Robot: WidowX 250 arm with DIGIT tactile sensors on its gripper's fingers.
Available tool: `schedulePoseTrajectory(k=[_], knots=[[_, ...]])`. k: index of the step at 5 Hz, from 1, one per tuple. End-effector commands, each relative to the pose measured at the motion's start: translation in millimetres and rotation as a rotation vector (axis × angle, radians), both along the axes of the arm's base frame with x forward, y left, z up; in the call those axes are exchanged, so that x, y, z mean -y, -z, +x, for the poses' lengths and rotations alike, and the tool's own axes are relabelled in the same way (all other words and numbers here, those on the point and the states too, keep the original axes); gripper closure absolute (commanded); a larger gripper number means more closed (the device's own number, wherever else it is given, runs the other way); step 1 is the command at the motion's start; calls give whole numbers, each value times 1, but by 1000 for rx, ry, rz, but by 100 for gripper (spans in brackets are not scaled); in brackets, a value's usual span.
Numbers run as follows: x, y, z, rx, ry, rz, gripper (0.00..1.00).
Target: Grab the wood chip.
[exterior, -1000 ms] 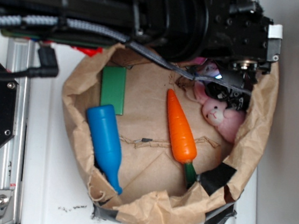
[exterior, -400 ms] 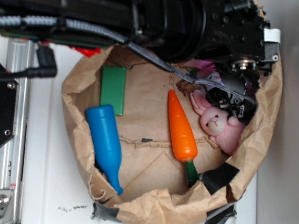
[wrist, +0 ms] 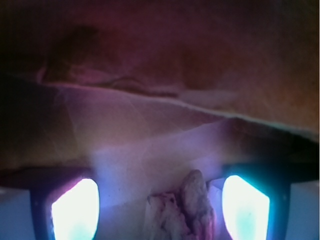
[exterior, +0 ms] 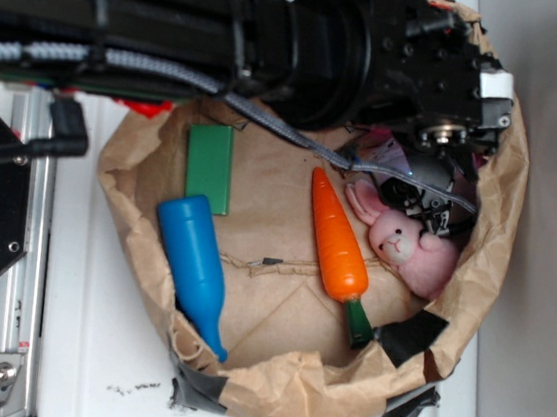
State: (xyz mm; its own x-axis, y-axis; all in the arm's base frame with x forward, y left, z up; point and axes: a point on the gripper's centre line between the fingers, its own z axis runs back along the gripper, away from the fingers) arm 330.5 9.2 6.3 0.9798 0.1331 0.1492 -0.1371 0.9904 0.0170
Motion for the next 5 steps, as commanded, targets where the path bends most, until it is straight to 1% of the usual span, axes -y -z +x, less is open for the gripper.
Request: schedulePoseTrajectory(k=[1, 2, 3, 4, 5], knots=[[29, 15, -33, -76, 132, -28, 0], [31, 16, -41, -91, 125, -38, 100], [32, 17, -45, -97, 121, -31, 100], [33, 20, -46, -108, 122, -11, 100], [34, 20, -45, -106, 123, -9, 100]])
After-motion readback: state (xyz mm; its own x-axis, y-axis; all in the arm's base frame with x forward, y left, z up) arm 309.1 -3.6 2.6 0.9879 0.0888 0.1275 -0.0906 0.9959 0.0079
